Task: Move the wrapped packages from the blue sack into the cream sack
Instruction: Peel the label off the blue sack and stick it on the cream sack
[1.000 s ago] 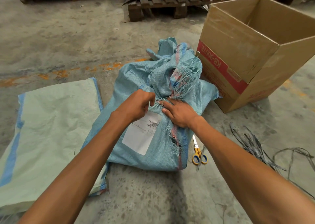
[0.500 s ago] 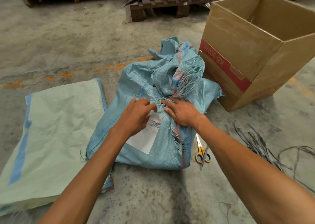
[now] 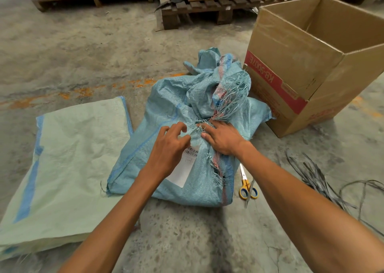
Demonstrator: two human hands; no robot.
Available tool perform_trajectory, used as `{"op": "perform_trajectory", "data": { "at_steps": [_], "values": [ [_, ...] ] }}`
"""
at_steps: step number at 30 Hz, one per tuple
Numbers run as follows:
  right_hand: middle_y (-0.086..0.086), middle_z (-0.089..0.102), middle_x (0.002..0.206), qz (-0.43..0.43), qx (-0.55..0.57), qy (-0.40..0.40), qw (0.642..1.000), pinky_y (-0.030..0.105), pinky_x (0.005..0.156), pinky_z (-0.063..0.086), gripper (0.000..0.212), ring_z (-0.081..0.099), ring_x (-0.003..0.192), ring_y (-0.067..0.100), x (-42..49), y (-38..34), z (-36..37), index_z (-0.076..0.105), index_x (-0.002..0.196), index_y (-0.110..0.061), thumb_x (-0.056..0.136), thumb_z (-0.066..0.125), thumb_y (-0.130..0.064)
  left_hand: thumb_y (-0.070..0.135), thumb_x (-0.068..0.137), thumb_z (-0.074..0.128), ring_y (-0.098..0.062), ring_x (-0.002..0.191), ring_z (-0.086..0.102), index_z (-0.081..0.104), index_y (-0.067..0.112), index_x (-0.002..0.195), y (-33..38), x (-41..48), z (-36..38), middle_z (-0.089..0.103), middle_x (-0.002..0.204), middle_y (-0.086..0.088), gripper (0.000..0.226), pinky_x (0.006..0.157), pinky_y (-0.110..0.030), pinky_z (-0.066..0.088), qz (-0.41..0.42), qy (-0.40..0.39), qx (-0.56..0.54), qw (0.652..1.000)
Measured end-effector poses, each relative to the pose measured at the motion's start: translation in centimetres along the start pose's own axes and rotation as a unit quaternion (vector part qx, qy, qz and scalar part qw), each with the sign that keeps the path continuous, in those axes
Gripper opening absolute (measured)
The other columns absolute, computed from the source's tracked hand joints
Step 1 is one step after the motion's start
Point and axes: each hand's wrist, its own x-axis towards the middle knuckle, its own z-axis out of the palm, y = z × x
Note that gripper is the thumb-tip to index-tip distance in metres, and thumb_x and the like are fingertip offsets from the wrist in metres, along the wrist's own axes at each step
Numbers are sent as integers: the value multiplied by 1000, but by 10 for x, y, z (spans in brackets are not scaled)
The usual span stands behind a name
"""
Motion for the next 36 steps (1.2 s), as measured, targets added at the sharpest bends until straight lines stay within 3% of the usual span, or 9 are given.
{"op": "perform_trajectory", "data": {
  "at_steps": [5, 10, 14, 16, 18, 25, 30, 33, 36],
  "values": [
    [8, 37, 156, -7, 6, 6, 1000, 51, 112, 34, 58, 41, 138, 33, 3, 3, -1, 20, 153, -40, 100, 12, -62, -1, 81, 74, -26, 85, 57, 61, 9, 79, 7, -9, -14, 60, 100, -9, 17, 81, -38, 40, 57, 57, 12, 997],
    [7, 32, 159, -2, -1, -7, 1000, 52, 115, 31, 57, 36, 142, 33, 5, 1, -2, 20, 153, -43, 100, 12, -64, 0, 84, 73, -31, 122, 57, 66, 8, 82, 14, -41, -20, 67, 117, -11, 11, 101, -41, 41, 76, 63, 41, 994],
    [11, 29, 160, 7, -29, -6, 1000, 54, 117, 26, 56, 31, 145, 34, -1, -11, -6, 19, 154, -40, 102, 15, -61, -6, 89, 67, -32, 121, 59, 68, 4, 89, 13, -55, -21, 69, 111, -12, 9, 110, -43, 40, 110, 57, 18, 992],
    [13, 29, 160, 9, -34, -2, 999, 54, 119, 23, 57, 29, 146, 35, -5, -14, -8, 19, 154, -39, 102, 16, -60, -7, 94, 58, -31, 103, 64, 65, 5, 86, 14, -55, -26, 66, 95, -11, 16, 103, -42, 45, 132, 52, 6, 990],
    [14, 28, 160, 12, -37, -5, 999, 54, 120, 21, 58, 27, 147, 35, -7, -16, -9, 18, 155, -38, 102, 16, -60, -7, 94, 54, -29, 80, 59, 62, 7, 82, 13, -55, -32, 60, 84, -9, 21, 87, -40, 50, 146, 48, 3, 988],
    [15, 21, 163, 18, -49, -17, 998, 55, 121, 16, 59, 21, 150, 35, -10, -22, -13, 15, 157, -38, 102, 16, -61, -7, 83, 68, -20, 69, 55, 63, 10, 82, 10, -69, -51, 60, 82, -4, 18, 51, -29, 40, 89, 3, -8, 996],
    [14, 18, 164, 27, -49, -30, 998, 53, 119, 20, 61, 26, 148, 36, -6, -21, -15, 13, 158, -35, 102, 14, -61, 7, 88, 46, -23, 60, 52, 55, 11, 76, 12, -38, -99, 55, 73, -5, 16, 44, -34, 43, 71, -31, -56, 995],
    [15, 20, 164, 37, -53, -39, 997, 52, 118, 23, 60, 29, 146, 37, -4, -22, -18, 13, 157, -35, 102, 14, -60, 1, 88, 62, -23, 63, 54, 52, 10, 78, 17, -20, -133, 56, 74, -4, 17, 51, -39, 48, 65, -52, -95, 992],
    [16, 23, 162, 31, -59, -42, 997, 54, 118, 24, 58, 30, 145, 38, -4, -27, -20, 15, 156, -35, 103, 14, -57, 0, 85, 66, -19, 66, 56, 57, 4, 80, 22, 3, -180, 61, 76, -4, 11, 60, -33, 47, 52, -6, -149, 987]
  ]
}}
